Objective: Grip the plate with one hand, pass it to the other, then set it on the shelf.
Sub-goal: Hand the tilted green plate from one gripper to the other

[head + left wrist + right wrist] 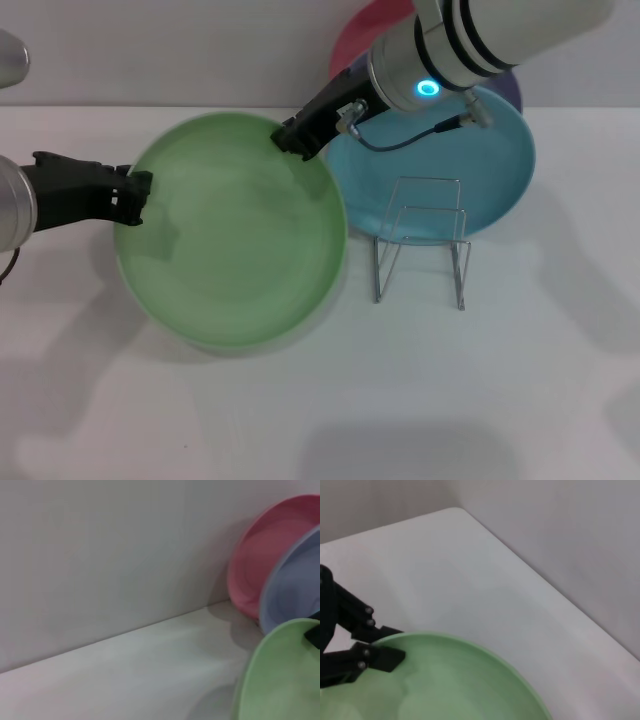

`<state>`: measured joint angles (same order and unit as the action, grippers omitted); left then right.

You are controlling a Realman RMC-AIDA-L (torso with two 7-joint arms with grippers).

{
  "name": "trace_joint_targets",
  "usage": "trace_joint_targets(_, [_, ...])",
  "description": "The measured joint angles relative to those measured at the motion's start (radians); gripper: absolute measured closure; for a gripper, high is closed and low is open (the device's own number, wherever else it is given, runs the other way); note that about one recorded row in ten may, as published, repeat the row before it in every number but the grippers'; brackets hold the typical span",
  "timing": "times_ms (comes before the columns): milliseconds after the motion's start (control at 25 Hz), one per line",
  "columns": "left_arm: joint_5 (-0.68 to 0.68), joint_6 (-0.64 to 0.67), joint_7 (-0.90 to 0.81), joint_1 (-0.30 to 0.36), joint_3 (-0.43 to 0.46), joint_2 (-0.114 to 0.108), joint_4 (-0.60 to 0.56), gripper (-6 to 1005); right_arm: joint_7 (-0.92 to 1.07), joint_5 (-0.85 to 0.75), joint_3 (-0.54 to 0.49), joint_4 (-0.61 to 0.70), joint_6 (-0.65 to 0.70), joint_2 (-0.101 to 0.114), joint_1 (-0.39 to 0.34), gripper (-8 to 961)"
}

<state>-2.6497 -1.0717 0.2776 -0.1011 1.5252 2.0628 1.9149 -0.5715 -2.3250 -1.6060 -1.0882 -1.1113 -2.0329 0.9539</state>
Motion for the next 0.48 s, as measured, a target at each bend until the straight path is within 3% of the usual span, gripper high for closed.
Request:
trace_joint_targets(200, [0.001,0.002,0.000,0.000,-0.002,0.002,0.011,854,0.000,0.000,0.000,-0.008,-0.003,0.000,-0.008,907])
trace_joint_targets(480, [-0.006,0.003,0.001,0.019,0.005,-0.001,0.063,575,-0.002,-0.003,0.010,-0.049,-0.010,-0.001,-0.032,911])
